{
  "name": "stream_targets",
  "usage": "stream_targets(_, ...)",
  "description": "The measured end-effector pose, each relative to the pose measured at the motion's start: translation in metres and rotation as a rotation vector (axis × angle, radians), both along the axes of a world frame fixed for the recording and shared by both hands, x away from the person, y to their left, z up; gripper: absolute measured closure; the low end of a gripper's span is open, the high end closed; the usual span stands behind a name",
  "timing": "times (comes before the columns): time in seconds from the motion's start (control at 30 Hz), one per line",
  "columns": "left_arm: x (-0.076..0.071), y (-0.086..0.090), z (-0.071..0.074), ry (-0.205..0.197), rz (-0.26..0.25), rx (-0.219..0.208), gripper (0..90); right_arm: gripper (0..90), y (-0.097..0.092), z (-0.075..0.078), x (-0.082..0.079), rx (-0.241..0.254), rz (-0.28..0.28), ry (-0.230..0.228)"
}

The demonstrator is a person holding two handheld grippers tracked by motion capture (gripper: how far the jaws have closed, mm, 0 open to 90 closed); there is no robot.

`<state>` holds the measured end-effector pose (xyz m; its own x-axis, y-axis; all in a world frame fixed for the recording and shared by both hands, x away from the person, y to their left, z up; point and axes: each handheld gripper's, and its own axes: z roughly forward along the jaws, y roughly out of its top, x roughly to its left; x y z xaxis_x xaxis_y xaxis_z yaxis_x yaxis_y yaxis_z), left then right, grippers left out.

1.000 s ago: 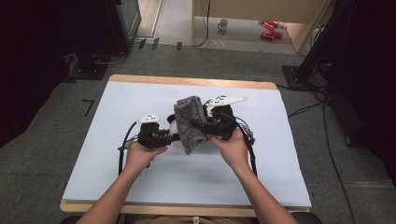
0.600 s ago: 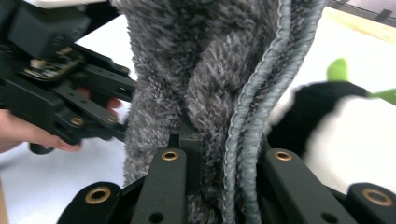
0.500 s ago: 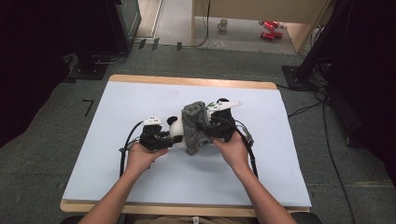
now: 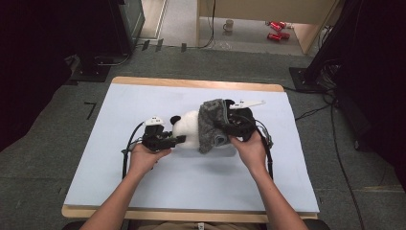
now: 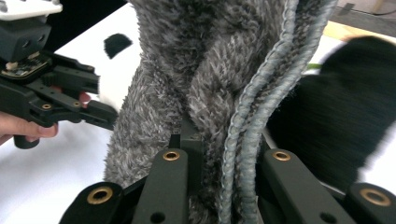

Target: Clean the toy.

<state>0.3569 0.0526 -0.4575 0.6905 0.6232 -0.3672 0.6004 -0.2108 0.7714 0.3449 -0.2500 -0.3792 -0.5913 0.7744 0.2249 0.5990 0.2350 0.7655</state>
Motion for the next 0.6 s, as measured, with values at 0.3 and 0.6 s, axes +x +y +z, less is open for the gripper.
stream_targets(0.3, 0.006, -0.001, 0.002, 0.01, 0.007, -0.003, 58.1, 78.0, -0.035, -0.005, 0.001, 0.073, -0.08, 0.02)
stream_targets(0.6, 0.013, 0.001, 0.001, 0.025, 0.02, -0.007, 57.9, 78.1, -0.063, -0.011, 0.0, 0.041, -0.193, 0.043)
